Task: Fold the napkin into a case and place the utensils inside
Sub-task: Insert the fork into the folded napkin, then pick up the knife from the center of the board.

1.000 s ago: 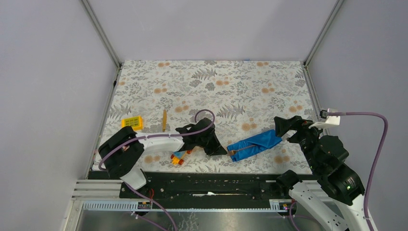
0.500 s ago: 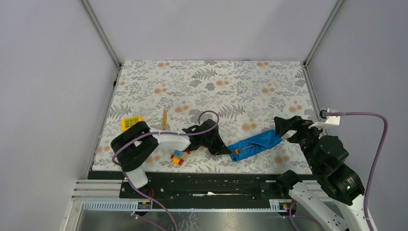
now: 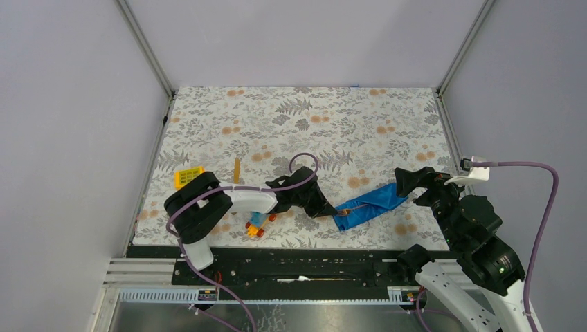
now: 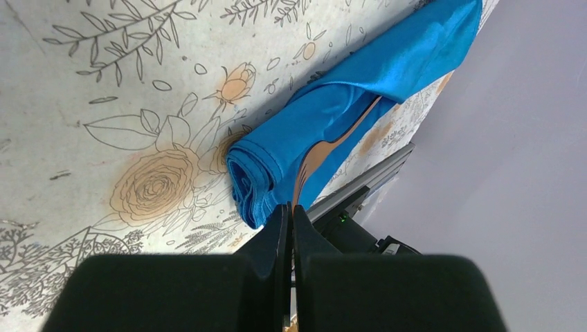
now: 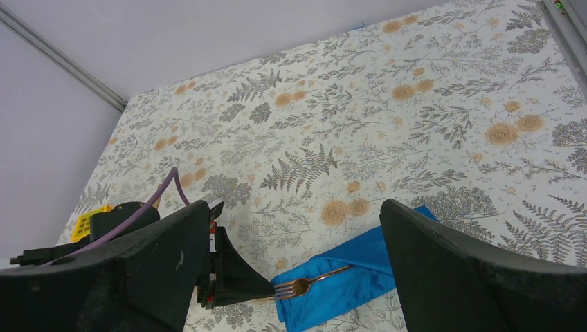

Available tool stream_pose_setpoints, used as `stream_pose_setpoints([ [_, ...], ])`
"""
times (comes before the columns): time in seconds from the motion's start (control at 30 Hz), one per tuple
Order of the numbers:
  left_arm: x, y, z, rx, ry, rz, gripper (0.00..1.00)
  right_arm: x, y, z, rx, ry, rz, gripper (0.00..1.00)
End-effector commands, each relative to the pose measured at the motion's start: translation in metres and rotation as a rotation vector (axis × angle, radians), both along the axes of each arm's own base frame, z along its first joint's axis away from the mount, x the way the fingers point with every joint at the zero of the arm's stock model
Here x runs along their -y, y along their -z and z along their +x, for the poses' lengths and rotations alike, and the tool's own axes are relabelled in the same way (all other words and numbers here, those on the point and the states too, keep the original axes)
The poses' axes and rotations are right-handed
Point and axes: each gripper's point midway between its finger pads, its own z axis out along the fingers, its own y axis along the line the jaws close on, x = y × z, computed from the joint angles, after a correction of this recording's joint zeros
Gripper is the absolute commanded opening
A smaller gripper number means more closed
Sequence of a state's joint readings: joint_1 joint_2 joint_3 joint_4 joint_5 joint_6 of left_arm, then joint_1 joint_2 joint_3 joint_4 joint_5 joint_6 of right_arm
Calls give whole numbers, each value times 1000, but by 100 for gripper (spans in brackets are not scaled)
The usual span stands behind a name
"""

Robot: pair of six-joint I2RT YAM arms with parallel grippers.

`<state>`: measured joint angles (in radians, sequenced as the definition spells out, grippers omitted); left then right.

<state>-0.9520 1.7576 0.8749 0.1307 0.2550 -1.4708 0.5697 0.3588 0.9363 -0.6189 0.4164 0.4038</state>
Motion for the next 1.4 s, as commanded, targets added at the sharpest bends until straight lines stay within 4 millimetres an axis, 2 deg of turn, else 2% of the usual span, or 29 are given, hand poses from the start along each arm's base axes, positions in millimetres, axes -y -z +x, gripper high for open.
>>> stream_pose_setpoints([
  [0.0,16,-16,18,52,-27,-67,0,0,-2,-1,14,-7,-6,100],
  [0.27,11,-5,15,29,-45,-45,1,0,-1,-1,11,-6,-8,100],
  [0.3,11,-4,15,29,-42,-43,6,0,-1,-1,11,-7,-7,100],
  [0.4,7,-7,13,45,-26,-21,29,0,-1,-1,10,-8,-5,100],
  [0.47,2,-15,11,77,-4,-12,36,-1,-1,0,12,-8,-3,100],
  [0.53,-5,-26,7,99,17,-11,41,-3,0,1,13,-12,-3,100],
  [0.6,-16,-46,4,153,38,-6,43,-5,0,2,15,-20,-4,100],
  [0.73,-40,-116,8,439,160,21,55,-8,2,6,17,-25,-11,100],
  [0.77,-49,-128,9,505,205,56,56,-9,3,8,19,-30,-11,100],
  [0.83,-88,-131,16,579,232,242,58,-15,6,11,16,-45,-11,100],
  [0.93,-172,-121,27,593,149,510,66,-25,10,16,7,-79,-14,100],
  [1.03,-257,-113,36,538,-3,628,73,-35,13,22,-1,-118,-32,100],
  [1.1,-295,-100,39,477,-49,691,77,-42,16,25,-8,-144,-43,100],
  [1.17,-320,-84,45,396,-79,735,80,-49,17,27,-14,-174,-54,100],
  [1.3,-344,-51,72,256,-120,779,80,-59,20,31,-30,-215,-63,100],
  [1.37,-345,-30,86,178,-97,765,75,-63,19,32,-28,-235,-65,100],
])
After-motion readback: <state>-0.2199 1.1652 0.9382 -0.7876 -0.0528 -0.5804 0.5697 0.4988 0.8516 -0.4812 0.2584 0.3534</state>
